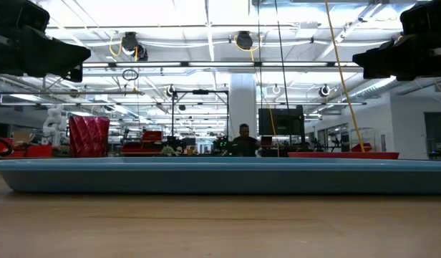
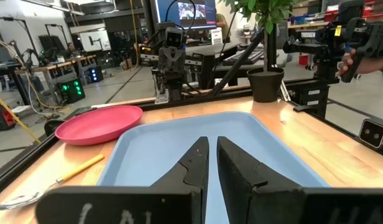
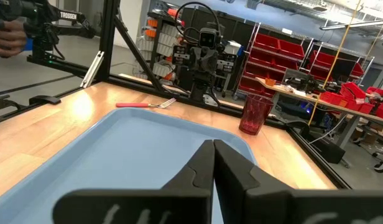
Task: Pick and place plate/cup/fork/spoon on tray
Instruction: Put the red glass on the blue tray, then put the pink plate on the blue tray to the bottom right of the red glass
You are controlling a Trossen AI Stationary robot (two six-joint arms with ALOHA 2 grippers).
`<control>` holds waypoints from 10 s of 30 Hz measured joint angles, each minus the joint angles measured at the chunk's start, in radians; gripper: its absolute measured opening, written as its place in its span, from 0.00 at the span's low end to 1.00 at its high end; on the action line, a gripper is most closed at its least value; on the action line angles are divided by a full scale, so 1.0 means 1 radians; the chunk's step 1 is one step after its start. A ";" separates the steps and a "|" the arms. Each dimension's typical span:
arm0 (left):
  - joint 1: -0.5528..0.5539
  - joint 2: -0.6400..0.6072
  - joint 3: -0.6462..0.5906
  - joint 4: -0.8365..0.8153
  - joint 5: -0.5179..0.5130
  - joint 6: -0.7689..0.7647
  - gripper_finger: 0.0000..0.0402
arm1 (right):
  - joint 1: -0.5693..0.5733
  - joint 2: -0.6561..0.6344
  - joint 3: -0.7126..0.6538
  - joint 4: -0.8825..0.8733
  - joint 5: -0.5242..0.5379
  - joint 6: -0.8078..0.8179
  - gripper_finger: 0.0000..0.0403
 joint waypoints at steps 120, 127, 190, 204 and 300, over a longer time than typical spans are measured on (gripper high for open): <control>0.393 1.173 1.141 -1.323 -0.447 -0.338 0.27 | 0.000 0.883 1.002 -0.702 0.262 0.419 0.00; 0.496 1.261 1.086 -1.289 -0.439 -0.362 0.44 | 0.000 0.883 1.002 -0.703 0.262 0.408 0.00; 0.317 1.492 1.274 -1.319 -0.316 -0.273 0.05 | 0.000 0.883 1.001 -0.718 0.262 0.329 0.00; 0.083 1.491 1.438 -1.314 -0.319 -0.077 0.03 | 0.000 0.883 1.001 -0.726 0.262 0.311 0.00; 0.056 1.638 1.224 -1.108 -0.318 -0.098 0.31 | 0.000 0.883 1.001 -0.703 0.262 0.285 0.00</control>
